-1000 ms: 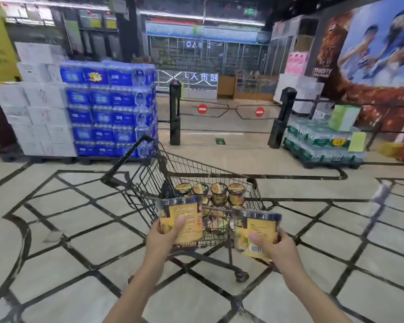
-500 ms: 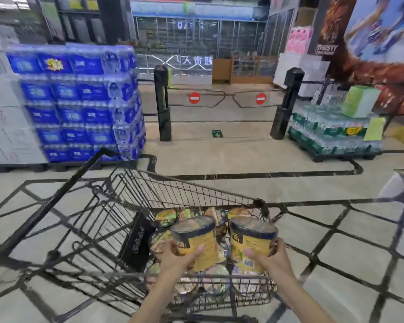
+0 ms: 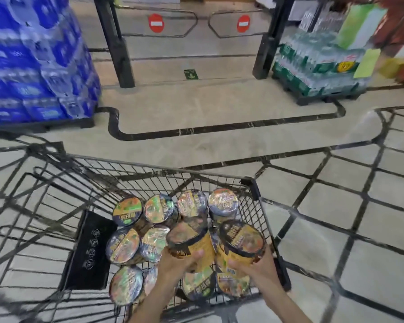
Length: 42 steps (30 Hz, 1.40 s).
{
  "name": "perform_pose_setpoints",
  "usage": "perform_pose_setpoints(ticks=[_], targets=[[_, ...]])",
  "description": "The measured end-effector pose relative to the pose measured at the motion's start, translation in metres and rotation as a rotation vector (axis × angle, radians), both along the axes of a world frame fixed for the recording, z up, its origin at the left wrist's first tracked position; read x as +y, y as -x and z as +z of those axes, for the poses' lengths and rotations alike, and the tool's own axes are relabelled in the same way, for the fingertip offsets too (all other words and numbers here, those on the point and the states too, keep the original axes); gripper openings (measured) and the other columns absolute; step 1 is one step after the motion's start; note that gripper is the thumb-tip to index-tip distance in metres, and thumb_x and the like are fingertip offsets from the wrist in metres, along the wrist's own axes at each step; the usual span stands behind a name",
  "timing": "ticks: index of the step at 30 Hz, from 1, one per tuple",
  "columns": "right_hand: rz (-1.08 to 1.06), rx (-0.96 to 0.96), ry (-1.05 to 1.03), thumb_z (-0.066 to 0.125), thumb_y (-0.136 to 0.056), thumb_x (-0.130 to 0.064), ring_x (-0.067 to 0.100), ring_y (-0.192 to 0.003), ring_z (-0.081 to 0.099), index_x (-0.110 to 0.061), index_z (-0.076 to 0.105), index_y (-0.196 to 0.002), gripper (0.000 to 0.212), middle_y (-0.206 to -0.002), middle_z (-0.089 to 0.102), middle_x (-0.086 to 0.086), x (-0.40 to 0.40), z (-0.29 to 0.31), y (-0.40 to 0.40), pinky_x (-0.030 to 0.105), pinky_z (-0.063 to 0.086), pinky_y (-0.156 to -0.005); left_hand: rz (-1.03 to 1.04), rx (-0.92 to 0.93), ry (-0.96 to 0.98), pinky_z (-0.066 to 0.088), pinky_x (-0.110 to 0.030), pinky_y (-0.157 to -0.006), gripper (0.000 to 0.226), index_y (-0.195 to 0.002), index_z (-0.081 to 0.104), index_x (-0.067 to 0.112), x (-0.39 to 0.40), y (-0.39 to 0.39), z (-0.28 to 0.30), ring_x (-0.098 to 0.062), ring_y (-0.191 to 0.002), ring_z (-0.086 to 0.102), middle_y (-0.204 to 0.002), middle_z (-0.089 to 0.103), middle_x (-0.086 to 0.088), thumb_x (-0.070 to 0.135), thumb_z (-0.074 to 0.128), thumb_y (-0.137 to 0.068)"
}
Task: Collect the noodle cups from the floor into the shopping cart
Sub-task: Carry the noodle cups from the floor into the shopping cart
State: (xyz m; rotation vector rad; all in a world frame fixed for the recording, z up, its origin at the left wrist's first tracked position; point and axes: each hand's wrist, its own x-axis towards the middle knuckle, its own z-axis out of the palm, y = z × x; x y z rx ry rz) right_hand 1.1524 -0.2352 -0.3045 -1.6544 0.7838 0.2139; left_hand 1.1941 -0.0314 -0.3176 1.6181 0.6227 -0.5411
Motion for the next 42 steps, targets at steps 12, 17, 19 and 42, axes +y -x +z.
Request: perform_pose_setpoints(ticks=[12,17,19,42], targets=[[0.100,-0.009,0.022,0.097,-0.043,-0.014,0.001,-0.098,0.054,-0.024,0.040,-0.116,0.093,-0.105,0.055,-0.011,-0.026,-0.071,-0.044,0.009,0.044,-0.074,-0.027,0.036,-0.004,0.055,-0.040,-0.088,0.135,-0.134,0.038,0.020,-0.026,-0.036,-0.094,-0.028,-0.114,0.056,-0.123,0.058,-0.005,0.059,0.091,-0.017],[0.093,-0.018,-0.020,0.096,-0.036,-0.009,0.001,-0.097,0.053,-0.025,0.037,-0.124,0.107,-0.105,0.053,-0.017,-0.036,-0.106,-0.058,0.007,0.045,-0.067,0.050,0.045,0.096,0.032,-0.049,-0.112,0.132,-0.140,0.032,0.015,-0.039,-0.042,-0.111,-0.027,-0.121,0.048,-0.126,0.051,-0.006,0.035,0.098,-0.028],[0.133,0.000,0.008,0.098,-0.026,-0.026,0.015,-0.109,0.055,-0.028,0.038,-0.126,0.117,-0.111,0.057,-0.013,-0.038,-0.123,-0.062,0.019,0.049,-0.083,0.129,0.089,0.235,0.033,-0.052,-0.109,0.137,-0.139,0.032,0.018,-0.040,-0.043,-0.121,-0.028,-0.117,0.046,-0.125,0.049,-0.009,0.027,0.100,-0.020],[0.213,-0.020,0.044,0.094,-0.046,-0.005,0.008,-0.119,0.047,-0.035,0.034,-0.131,0.108,-0.124,0.050,-0.013,-0.048,-0.156,-0.063,0.007,0.041,-0.084,0.042,0.002,-0.099,0.023,-0.045,-0.113,0.123,-0.152,0.005,0.016,-0.040,-0.040,-0.152,-0.029,-0.143,0.021,-0.158,0.017,-0.007,0.028,0.087,-0.062]])
